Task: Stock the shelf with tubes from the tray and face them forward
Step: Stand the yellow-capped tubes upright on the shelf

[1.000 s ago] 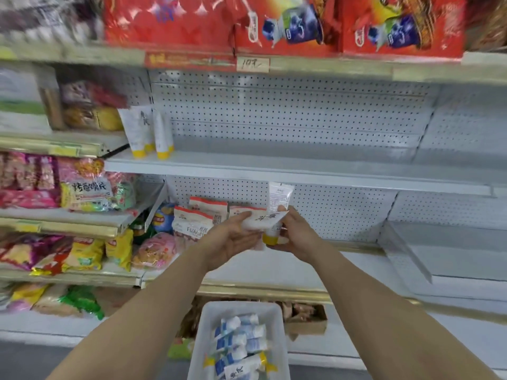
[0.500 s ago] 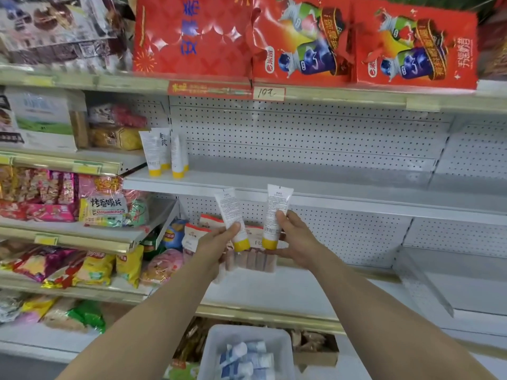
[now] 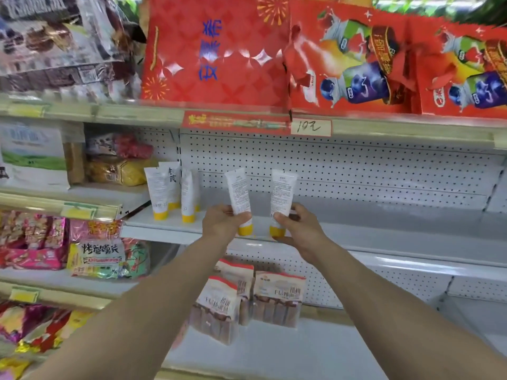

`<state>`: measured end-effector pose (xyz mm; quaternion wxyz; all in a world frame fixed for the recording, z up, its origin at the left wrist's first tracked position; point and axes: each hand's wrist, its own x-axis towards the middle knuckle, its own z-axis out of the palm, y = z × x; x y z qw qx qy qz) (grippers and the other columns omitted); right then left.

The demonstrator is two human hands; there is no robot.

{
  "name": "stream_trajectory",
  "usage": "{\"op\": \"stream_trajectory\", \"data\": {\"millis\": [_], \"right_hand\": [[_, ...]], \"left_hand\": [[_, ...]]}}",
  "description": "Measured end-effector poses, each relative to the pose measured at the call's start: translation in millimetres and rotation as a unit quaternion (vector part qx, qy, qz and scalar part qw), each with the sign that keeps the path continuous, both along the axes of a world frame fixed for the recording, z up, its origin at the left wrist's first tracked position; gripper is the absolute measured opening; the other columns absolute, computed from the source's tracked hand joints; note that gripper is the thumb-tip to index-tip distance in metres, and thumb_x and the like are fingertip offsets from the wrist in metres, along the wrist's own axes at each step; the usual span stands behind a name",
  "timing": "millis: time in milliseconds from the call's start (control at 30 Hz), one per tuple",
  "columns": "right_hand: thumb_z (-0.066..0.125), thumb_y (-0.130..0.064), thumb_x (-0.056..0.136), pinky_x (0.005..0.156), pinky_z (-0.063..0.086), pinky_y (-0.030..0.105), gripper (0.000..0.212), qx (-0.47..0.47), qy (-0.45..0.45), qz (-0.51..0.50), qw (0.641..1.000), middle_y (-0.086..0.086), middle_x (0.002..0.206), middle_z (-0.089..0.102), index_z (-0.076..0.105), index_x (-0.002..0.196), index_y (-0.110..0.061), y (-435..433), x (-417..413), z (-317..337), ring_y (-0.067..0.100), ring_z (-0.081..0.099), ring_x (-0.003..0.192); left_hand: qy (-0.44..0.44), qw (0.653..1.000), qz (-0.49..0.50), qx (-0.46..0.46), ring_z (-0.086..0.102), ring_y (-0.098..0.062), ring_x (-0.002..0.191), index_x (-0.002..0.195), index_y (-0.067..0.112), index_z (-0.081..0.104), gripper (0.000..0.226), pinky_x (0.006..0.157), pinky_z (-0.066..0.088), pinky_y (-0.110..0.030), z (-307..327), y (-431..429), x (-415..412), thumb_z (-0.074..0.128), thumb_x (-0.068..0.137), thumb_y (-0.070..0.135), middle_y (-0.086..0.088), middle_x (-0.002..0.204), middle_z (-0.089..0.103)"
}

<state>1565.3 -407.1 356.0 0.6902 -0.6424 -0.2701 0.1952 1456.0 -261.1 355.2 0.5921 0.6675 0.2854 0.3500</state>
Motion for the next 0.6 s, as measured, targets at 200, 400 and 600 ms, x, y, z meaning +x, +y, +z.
{"op": "stream_trajectory", "data": {"millis": [200,400,600], "right_hand": [[0.071,-0.024,0.089,0.077,0.05,0.023,0.031,-0.039,-0.112,-0.068,0.991,-0.002,0.104,0.068,0.06,0.118,-0.023,78,46,3,0.01,0.064,0.091],[0.077,-0.029,0.08,0.077,0.052,0.024,0.037,-0.084,-0.149,-0.108,0.979,-0.003,0.103,0.071,0.066,0.115,-0.022,139,82,-18,0.013,0.067,0.093],[0.077,-0.031,0.081,0.058,0.04,0.001,0.037,-0.128,-0.167,-0.131,0.969,-0.005,0.103,0.07,0.065,0.116,-0.027,160,91,-28,0.009,0.064,0.09]], "left_hand": [[0.039,0.994,0.056,0.089,0.058,-0.02,0.082,0.081,0.018,0.055,0.019,0.077,0.047,-0.03,4,65,52,0.074,0.083,0.019,-0.002,0.087,0.061],[0.041,0.99,0.073,0.11,0.061,-0.022,0.083,0.094,0.012,0.054,0.025,0.071,0.042,-0.027,-24,122,88,0.075,0.081,0.017,-0.003,0.088,0.064],[0.054,0.987,0.067,0.135,0.059,-0.017,0.078,0.098,0.014,0.055,0.023,0.072,0.042,-0.025,-36,140,97,0.073,0.084,0.021,0.004,0.083,0.063]]}}
